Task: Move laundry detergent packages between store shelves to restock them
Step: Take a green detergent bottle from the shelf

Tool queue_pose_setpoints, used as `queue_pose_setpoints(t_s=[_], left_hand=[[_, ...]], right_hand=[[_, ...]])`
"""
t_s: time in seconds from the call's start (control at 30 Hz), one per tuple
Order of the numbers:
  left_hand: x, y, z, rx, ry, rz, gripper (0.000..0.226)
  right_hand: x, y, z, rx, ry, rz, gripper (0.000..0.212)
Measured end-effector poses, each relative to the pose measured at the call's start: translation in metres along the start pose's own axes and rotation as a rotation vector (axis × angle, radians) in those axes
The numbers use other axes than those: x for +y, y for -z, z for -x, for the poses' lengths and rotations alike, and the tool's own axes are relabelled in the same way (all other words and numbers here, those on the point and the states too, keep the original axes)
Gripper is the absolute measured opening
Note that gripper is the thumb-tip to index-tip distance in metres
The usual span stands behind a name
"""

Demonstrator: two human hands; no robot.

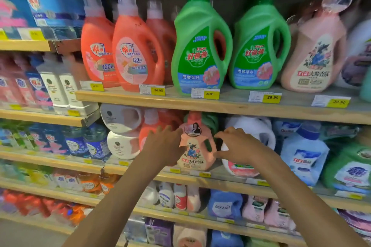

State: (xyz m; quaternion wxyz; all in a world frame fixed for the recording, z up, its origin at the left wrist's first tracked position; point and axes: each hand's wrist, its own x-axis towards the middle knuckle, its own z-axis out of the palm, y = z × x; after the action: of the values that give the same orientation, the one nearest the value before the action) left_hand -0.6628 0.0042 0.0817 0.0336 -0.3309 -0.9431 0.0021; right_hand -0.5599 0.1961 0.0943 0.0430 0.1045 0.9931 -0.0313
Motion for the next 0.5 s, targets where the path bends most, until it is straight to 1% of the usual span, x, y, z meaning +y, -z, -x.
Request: queue_pose_setpoints(t_s=[0.1, 0.2, 0.33, 0.5], left_hand=[[-0.008, 0.015, 0.005, 0.078, -0.023, 0.012, 0.05], [-0.016, 0.023, 0.009, 0.175, -0.047, 0.039, 0.048], [-0.022, 0.033, 0.013, 0.296, -0.086, 0.085, 0.046], [-0.027, 0.047, 0.011, 0.333, -0.106, 0.126, 0.049]], right_hand=[[-0.01, 0.016, 0.005, 0.055, -0.006, 0.005, 0.058], [-0.016, 0.029, 0.015, 0.139, 0.049, -0.02, 0.063], [-0.022, 0.043, 0.025, 0.243, 0.073, 0.037, 0.062], [-0.028, 0.057, 0.027, 0.248, 0.043, 0.072, 0.058]])
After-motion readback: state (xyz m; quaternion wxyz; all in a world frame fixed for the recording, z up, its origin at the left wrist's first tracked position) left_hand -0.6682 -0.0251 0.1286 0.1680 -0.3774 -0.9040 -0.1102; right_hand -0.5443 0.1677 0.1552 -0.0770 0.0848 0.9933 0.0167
